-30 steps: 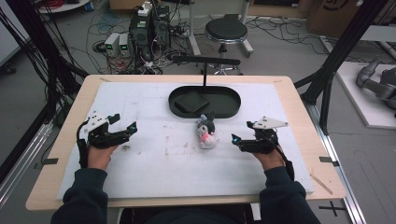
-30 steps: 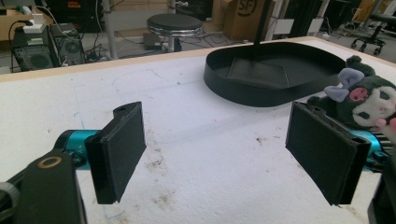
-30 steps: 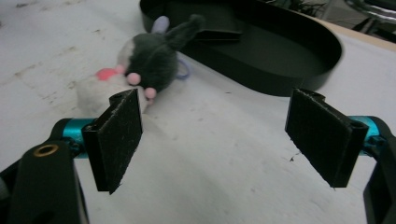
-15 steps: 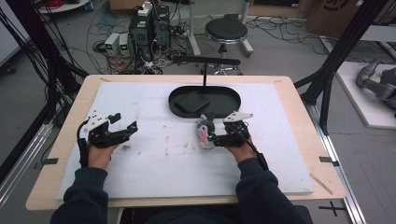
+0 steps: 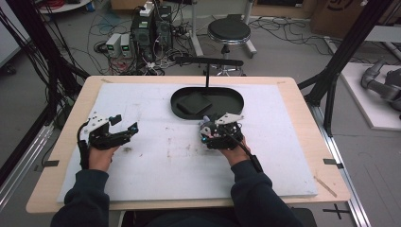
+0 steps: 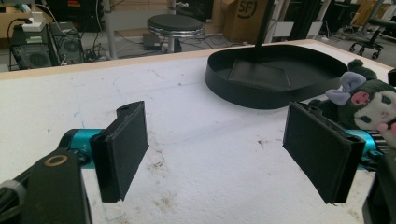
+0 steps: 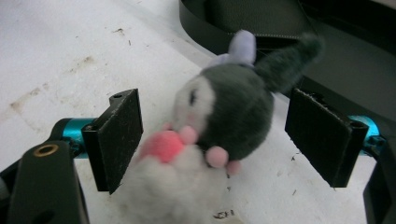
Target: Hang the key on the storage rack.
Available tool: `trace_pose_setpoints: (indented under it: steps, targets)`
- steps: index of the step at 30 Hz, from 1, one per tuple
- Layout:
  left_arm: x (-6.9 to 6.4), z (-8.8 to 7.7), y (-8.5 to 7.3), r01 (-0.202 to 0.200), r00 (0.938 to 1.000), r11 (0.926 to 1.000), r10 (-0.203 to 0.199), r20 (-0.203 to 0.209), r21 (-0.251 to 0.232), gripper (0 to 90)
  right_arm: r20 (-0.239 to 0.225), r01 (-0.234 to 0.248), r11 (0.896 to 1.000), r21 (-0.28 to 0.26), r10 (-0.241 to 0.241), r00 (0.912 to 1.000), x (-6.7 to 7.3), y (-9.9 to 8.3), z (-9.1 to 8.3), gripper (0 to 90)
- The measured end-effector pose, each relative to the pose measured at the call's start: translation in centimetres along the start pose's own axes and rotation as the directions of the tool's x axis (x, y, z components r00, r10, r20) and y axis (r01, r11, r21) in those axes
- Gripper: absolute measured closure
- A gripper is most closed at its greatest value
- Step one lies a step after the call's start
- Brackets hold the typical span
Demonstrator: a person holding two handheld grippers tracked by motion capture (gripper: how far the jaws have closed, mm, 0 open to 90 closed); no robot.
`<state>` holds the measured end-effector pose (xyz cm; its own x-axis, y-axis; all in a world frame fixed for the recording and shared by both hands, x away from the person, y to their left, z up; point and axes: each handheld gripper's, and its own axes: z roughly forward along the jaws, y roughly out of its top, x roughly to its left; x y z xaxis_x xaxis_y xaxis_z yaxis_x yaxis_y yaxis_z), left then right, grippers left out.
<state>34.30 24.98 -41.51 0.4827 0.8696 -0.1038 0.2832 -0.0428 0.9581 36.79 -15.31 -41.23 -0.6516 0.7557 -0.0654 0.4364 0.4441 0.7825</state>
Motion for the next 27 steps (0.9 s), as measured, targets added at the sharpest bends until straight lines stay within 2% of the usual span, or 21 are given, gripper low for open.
trace_pose_setpoints:
  steps: [2, 3, 4, 5, 6, 7, 8, 9, 11, 12, 13, 14, 17, 18, 21, 23, 24, 25, 26, 27]
  targets:
    - [0.0, 0.0, 0.0, -0.003, 1.0, 1.0, 0.003, 0.001, 0.001, 22.1, -0.003, 0.012, 1.0, 0.018, -0.012, 0.9999, 0.3, -0.1, 0.1, 19.3]
    - [-0.1, 0.0, 0.0, -0.001, 1.0, 1.0, 0.001, 0.002, 0.001, 22.3, -0.004, 0.042, 0.998, 0.055, -0.042, 0.9991, 0.8, -0.3, 0.5, 19.3]
    - [-0.1, 0.0, 0.0, -0.001, 1.0, 1.0, 0.001, 0.0, 0.001, 22.3, -0.004, 0.042, 0.998, 0.055, -0.042, 0.9991, 0.8, -0.3, 0.5, 19.3]
    - [0.0, 0.0, 0.0, -0.003, 1.0, 1.0, 0.003, -0.002, 0.001, 22.3, 0.028, 0.072, 0.993, 0.095, -0.075, 0.9968, 1.1, -0.5, 0.8, 22.3]
    - [0.0, 0.0, 0.0, 0.001, 1.0, 1.0, -0.001, 0.0, 0.001, 22.3, 0.028, 0.072, 0.993, 0.095, -0.075, 0.9968, 1.1, -0.5, 0.8, 22.3]
    - [0.0, 0.0, 0.0, 0.004, 1.0, 1.0, -0.004, 0.0, 0.001, 22.3, 0.026, 0.073, 0.992, 0.103, -0.076, 0.9968, 0.8, -0.5, 0.7, 29.4]
    - [0.0, 0.0, 0.0, 0.004, 1.0, 1.0, -0.004, 0.0, 0.001, 22.3, 0.026, 0.073, 0.992, 0.103, -0.076, 0.9968, 0.8, -0.5, 0.7, 29.4]
    - [0.1, 0.0, 0.0, 0.005, 1.0, 1.0, -0.005, -0.001, 0.002, 22.3, 0.003, 0.061, 0.992, 0.109, -0.061, 0.9981, 0.0, -0.5, 0.3, 40.2]
    - [0.1, 0.0, 0.0, 0.006, 1.0, 1.0, -0.006, -0.003, 0.003, 22.3, -0.005, 0.065, 0.992, 0.108, -0.065, 0.9979, -0.4, -0.6, 0.1, 43.2]
    - [0.1, 0.0, 0.0, 0.008, 1.0, 1.0, -0.008, -0.004, 0.002, 22.3, -0.015, 0.062, 0.992, 0.106, -0.06, 0.9981, -1.0, -0.7, -0.2, 43.1]
    - [0.1, 0.0, 0.0, 0.007, 1.0, 1.0, -0.007, -0.006, 0.002, 22.3, 0.01, 0.045, 0.995, 0.092, -0.046, 0.9989, -2.0, -0.8, -0.9, 41.3]
    - [0.1, 0.0, 0.0, 0.007, 1.0, 1.0, -0.007, -0.006, 0.002, 22.3, 0.01, 0.045, 0.995, 0.092, -0.046, 0.9989, -2.0, -0.8, -0.9, 41.3]
    - [0.1, 0.0, 0.0, 0.005, 1.0, 1.0, -0.005, -0.004, 0.004, 22.4, 0.059, 0.039, 0.995, 0.095, -0.045, 0.9972, -3.1, -1.1, -1.4, 41.5]
    - [0.0, 0.0, 0.0, 0.004, 1.0, 1.0, -0.004, -0.003, 0.003, 22.5, 0.061, 0.035, 0.995, 0.09, -0.041, 0.9973, -3.2, -1.2, -1.4, 39.0]
    - [0.0, 0.0, 0.0, 0.003, 1.0, 1.0, -0.003, -0.005, 0.003, 22.6, 0.052, 0.081, 0.995, 0.057, -0.084, 0.9951, -2.5, -1.1, -1.1, 31.4]
    - [0.0, 0.0, 0.0, 0.004, 1.0, 1.0, -0.004, -0.004, 0.003, 22.6, 0.044, 0.143, 0.989, 0.042, -0.145, 0.9884, -1.9, -1.0, -0.6, 27.4]
    - [0.0, 0.0, 0.0, 0.003, 1.0, 1.0, -0.003, -0.004, 0.003, 22.6, 0.044, 0.143, 0.989, 0.042, -0.145, 0.9884, -1.9, -1.0, -0.6, 27.4]
    - [0.0, 0.0, 0.0, 0.004, 1.0, 1.0, -0.004, -0.004, 0.003, 22.6, 0.028, 0.185, 0.982, 0.043, -0.186, 0.9822, -1.5, -1.0, 0.2, 23.7]
    - [0.0, 0.0, 0.0, 0.004, 1.0, 1.0, -0.004, -0.002, 0.004, 22.6, 0.028, 0.185, 0.982, 0.043, -0.186, 0.9822, -1.5, -1.0, 0.2, 23.7]
    - [0.0, 0.0, 0.0, 0.005, 1.0, 1.0, -0.005, -0.003, 0.003, 22.6, 0.032, 0.204, 0.978, 0.05, -0.206, 0.9781, -1.4, -1.1, 0.6, 22.6]
